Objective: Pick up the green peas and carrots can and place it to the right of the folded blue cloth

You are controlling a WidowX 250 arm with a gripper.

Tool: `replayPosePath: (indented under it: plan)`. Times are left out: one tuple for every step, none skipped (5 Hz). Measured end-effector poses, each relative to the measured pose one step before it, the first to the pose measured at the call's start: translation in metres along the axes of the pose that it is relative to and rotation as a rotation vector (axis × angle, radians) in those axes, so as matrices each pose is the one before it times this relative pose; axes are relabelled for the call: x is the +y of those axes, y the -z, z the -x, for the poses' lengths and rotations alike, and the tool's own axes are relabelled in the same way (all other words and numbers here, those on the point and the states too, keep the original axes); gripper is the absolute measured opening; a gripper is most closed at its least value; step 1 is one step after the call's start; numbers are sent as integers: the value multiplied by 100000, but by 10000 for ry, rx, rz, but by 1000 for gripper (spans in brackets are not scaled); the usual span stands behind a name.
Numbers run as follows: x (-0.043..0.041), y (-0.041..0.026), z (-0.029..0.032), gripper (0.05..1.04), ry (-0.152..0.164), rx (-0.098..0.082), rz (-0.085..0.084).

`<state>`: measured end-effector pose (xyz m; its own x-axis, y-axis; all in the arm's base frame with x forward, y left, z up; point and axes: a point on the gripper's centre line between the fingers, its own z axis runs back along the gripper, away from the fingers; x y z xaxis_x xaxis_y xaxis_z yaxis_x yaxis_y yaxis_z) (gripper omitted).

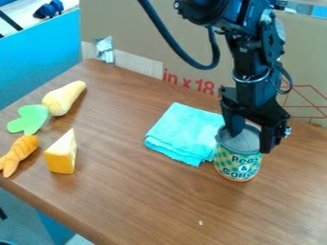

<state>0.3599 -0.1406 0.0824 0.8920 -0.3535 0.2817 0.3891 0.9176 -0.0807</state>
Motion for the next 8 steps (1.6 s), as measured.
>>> replayPosePath:
  plan:
    - [-39, 171, -505, 1001, 31, -27, 81]
    - [-343, 58, 276, 1001, 53, -73, 108]
    - [-502, -508, 1060, 1001, -71, -189, 144]
    - [-445, -1873, 820, 1001, 46, -683, 148]
    - [-146, -2361, 387, 1001, 59, -453, -123]
    - [157, -4255, 1372, 1001, 17, -53, -868]
    - [1013, -2456, 4293, 1001, -585, 1950, -1017]
    - [2827, -263, 6374, 1001, -807, 2208, -197]
